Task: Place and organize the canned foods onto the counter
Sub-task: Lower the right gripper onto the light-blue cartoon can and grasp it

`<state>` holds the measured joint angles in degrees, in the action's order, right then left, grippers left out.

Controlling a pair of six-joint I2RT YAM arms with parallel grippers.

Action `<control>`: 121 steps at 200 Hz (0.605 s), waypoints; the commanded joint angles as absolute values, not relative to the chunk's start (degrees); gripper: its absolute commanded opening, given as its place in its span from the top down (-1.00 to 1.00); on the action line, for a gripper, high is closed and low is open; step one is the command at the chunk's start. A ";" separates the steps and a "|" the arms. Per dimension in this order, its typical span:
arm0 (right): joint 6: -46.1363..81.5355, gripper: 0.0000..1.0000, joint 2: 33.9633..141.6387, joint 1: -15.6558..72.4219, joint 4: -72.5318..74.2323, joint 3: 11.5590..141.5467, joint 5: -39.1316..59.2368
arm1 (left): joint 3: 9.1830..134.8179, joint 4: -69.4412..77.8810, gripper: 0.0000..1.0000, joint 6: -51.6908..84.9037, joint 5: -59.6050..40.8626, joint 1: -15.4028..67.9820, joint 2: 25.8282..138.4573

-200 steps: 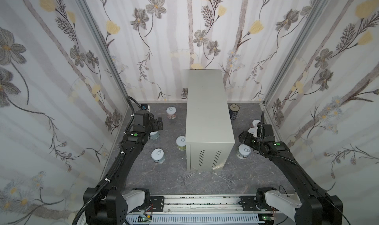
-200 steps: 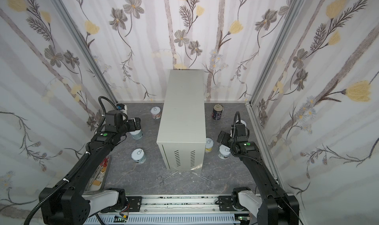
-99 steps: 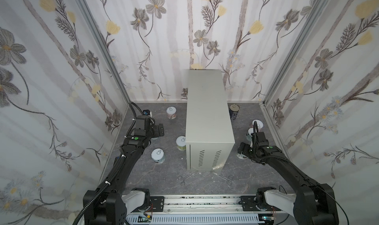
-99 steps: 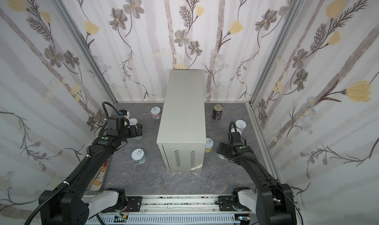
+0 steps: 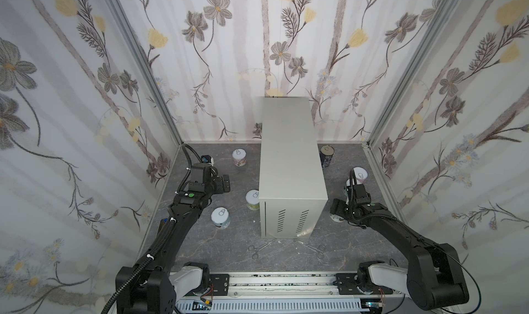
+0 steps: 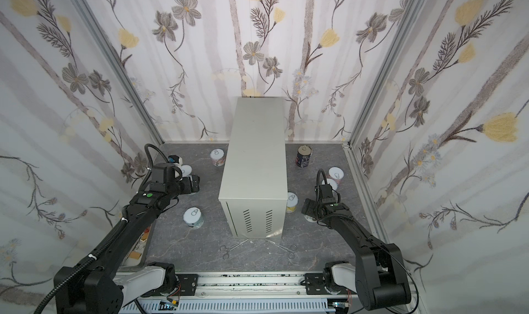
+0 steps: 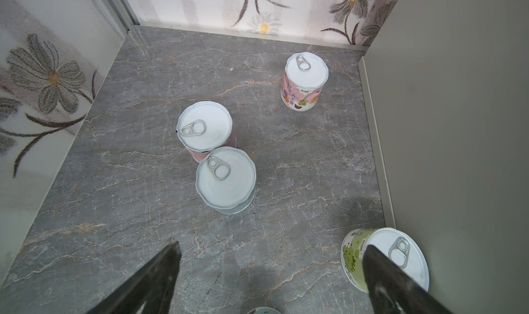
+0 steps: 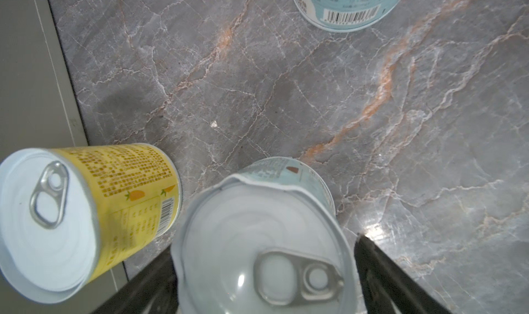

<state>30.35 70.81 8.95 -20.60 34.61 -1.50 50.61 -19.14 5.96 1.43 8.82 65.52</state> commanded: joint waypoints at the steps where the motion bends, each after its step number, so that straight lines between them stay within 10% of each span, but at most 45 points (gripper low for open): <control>1: 29.56 -0.79 71.31 9.18 -18.30 34.21 -3.49 | 50.65 -18.40 -1.00 5.68 1.88 8.88 65.54; 121: 27.12 -0.57 74.27 9.71 -17.36 34.29 -5.67 | 51.38 -19.34 -1.00 7.39 1.20 9.05 65.75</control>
